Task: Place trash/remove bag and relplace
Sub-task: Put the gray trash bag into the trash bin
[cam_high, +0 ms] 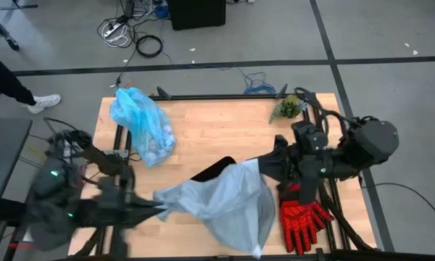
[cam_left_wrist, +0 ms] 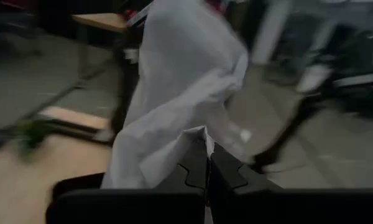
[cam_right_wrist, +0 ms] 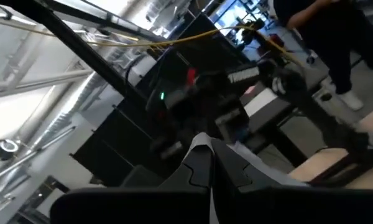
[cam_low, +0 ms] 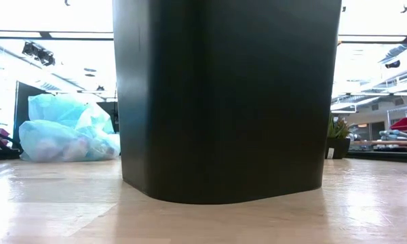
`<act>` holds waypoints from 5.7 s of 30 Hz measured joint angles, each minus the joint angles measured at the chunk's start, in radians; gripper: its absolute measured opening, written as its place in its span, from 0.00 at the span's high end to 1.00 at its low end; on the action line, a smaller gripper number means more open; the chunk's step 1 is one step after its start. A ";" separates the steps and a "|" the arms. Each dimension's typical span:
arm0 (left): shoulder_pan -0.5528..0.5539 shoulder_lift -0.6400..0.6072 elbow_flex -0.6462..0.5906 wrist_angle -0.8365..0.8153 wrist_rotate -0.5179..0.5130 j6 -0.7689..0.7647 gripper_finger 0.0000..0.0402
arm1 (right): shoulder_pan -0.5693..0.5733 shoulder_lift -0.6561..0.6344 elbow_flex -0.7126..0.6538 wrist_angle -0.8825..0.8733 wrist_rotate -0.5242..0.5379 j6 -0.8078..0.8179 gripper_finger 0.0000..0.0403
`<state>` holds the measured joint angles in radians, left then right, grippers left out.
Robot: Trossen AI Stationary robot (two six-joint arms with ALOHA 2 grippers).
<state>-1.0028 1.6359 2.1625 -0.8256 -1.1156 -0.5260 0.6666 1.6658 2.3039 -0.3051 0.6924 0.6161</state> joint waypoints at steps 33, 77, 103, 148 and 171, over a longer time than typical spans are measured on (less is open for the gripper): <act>0.423 0.322 -0.001 -0.059 0.445 -0.076 0.99 | 0.149 -0.038 0.000 -0.230 0.471 -0.435 1.00; 0.364 0.428 -0.001 0.011 0.358 -0.512 0.57 | -0.126 -0.052 0.000 -0.634 -0.385 -0.584 1.00; 0.300 0.388 0.187 -0.107 -0.002 -0.342 0.41 | -0.161 -0.048 -0.075 -0.561 -0.633 -0.786 1.00; 0.320 0.385 0.186 -0.292 -0.120 -0.674 0.54 | -0.303 -0.047 -0.429 -0.080 -0.535 -1.275 0.93; 0.238 0.385 0.191 -0.574 0.168 -0.946 0.99 | -0.221 -0.154 -0.426 -0.111 -0.400 -1.317 0.71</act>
<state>-0.7652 2.0212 2.3533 -1.3991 -0.9472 -1.4718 0.4460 1.5116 1.8774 -0.4165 0.2921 -0.7007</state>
